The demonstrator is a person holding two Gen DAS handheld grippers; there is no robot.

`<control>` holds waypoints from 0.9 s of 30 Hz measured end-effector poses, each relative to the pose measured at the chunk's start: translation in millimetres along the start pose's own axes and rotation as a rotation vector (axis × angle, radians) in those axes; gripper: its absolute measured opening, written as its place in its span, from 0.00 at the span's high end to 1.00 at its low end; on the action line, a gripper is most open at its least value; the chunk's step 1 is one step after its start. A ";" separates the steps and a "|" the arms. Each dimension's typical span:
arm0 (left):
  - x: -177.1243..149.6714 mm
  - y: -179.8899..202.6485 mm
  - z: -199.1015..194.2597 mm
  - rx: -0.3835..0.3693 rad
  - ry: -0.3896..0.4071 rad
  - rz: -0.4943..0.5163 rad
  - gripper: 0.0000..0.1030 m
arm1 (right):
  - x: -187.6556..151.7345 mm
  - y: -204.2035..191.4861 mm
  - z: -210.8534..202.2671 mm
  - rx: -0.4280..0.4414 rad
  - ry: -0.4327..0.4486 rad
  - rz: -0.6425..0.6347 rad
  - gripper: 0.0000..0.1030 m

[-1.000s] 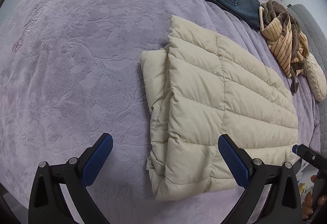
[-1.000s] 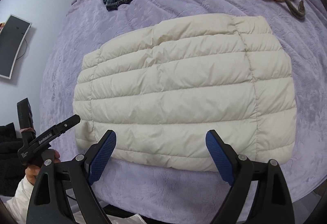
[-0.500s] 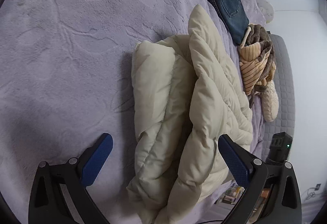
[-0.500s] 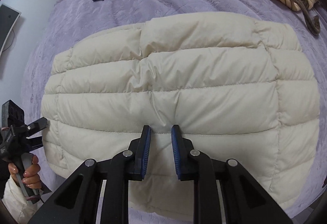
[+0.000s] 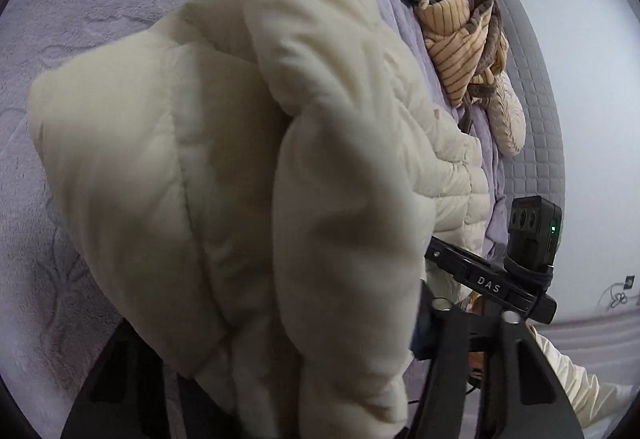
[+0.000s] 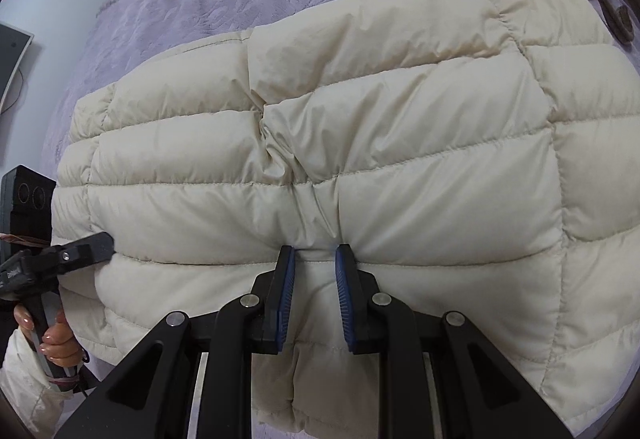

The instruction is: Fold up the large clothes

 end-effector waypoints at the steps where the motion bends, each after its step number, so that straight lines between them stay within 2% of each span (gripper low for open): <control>1: 0.6 5.7 -2.5 -0.002 0.006 0.013 0.59 | -0.2 0.3 0.7 -0.001 0.000 0.003 0.78; 2: 0.9 12.5 -5.5 -0.008 0.012 0.024 0.64 | -0.6 0.6 1.5 -0.001 0.001 0.006 0.78; 5: 0.0 42.7 -16.8 -0.035 0.043 0.087 0.68 | -0.6 2.7 3.8 0.000 0.003 0.017 0.78; 9: -1.1 75.1 -20.4 0.025 0.058 0.171 0.68 | -0.2 2.5 1.7 -0.015 -0.013 0.022 0.78; 11: -0.7 78.0 -23.0 0.028 0.067 0.171 0.68 | 0.7 -2.3 -10.2 -0.022 -0.011 -0.005 0.77; 15: 0.1 75.0 -24.1 0.062 0.061 0.149 0.68 | 2.8 -7.7 -49.5 0.044 0.072 -0.058 0.78; 17: 0.3 78.2 -24.6 0.080 0.062 0.132 0.68 | 2.4 -9.1 -55.5 0.074 0.075 -0.098 0.80; 20: -0.1 95.5 -26.1 0.093 0.082 0.124 0.68 | 2.3 -8.4 -34.3 0.065 0.025 -0.151 0.82; 24: -5.0 128.6 -12.8 0.157 0.090 0.131 0.68 | 12.2 -4.2 12.8 0.168 -0.054 -0.102 0.85; 27: -3.6 159.1 3.6 0.211 0.087 0.151 0.68 | 18.8 0.5 23.9 0.219 -0.075 -0.076 0.87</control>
Point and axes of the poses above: each gripper's, at about its wrist camera, not at the fingertips, and z roughly the way its jaws point, y to its right, x to its top, the point moved 3 cm from there along z, roughly the way its jaws point, and after that the axes turned 9 degrees about z, right-handed, at the moved point
